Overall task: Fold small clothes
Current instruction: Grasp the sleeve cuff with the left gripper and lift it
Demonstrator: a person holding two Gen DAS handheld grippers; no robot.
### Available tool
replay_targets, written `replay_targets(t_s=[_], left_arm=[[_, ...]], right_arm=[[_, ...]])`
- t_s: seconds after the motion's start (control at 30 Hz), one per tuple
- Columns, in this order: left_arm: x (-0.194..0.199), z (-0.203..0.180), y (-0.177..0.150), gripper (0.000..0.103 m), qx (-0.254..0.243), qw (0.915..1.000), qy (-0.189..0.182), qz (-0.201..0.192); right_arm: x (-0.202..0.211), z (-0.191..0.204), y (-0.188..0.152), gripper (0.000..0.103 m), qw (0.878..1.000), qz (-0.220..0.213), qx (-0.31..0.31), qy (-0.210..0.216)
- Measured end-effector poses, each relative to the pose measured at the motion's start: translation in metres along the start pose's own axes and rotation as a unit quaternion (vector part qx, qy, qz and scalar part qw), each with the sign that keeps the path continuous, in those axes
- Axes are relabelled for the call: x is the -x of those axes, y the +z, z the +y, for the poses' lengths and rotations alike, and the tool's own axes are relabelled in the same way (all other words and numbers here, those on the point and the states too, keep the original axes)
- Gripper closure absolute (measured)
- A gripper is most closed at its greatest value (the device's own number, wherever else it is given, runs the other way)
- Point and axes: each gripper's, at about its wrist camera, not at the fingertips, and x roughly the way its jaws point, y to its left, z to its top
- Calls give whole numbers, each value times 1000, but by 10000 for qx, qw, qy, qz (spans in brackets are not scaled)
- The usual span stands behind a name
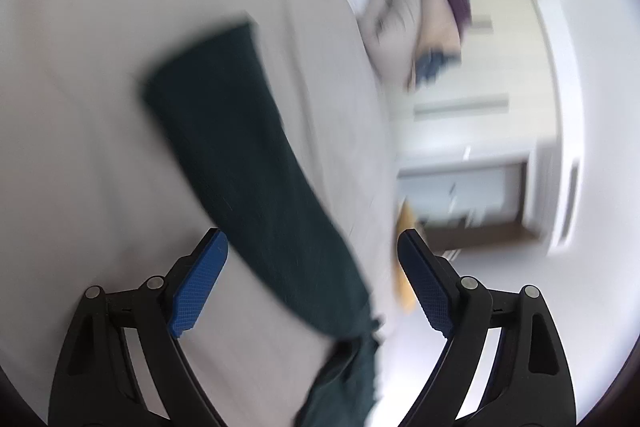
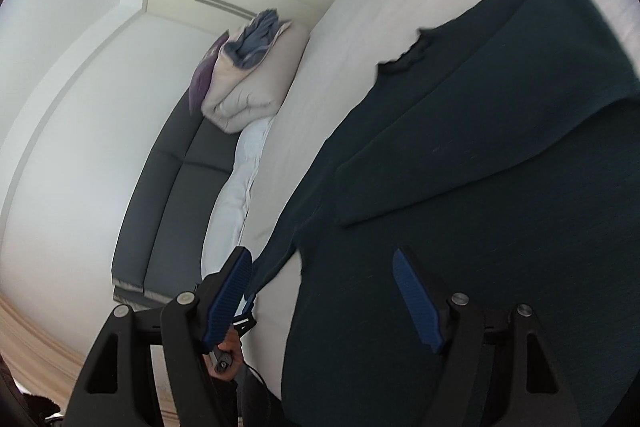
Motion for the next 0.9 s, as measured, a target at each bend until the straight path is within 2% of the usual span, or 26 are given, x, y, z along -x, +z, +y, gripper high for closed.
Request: replay_targets(t_s=[0.17, 0.27, 0.33, 0.37, 0.4, 0.43, 0.53, 0.7, 0.83, 0.9], left_arm=[[1, 22, 20, 18, 670, 9970, -146, -371], [-10, 25, 27, 18, 749, 9960, -90, -488], [-3, 27, 30, 28, 852, 9948, -73, -551], [1, 30, 50, 34, 883, 9945, -107, -555], [7, 33, 68, 50, 918, 9942, -134, -541], [5, 37, 71, 67, 999, 9936, -103, -512], [2, 61, 77, 80, 1392, 9886, -186, -537], [5, 70, 73, 84, 1446, 9871, -113, -680], [23, 72, 62, 83, 1593, 9831, 176, -881], [28, 72, 58, 83, 1720, 9808, 351, -851]], right_arm=[[-22, 15, -13, 26, 9998, 156, 89, -26], [-25, 16, -18, 26, 9999, 165, 37, -28], [-23, 15, -22, 26, 9999, 141, 23, -33], [-21, 14, -23, 26, 9999, 121, 13, -33], [-19, 12, -25, 26, 9999, 102, -6, -30], [-19, 10, -24, 26, 9999, 90, -27, -35], [-12, 2, -25, 26, 9999, -10, -155, -48], [-5, -10, -29, 26, 9995, -81, -307, -95], [-5, -13, -32, 26, 9993, -109, -344, -65], [-8, -12, -33, 26, 9994, -73, -344, -65]])
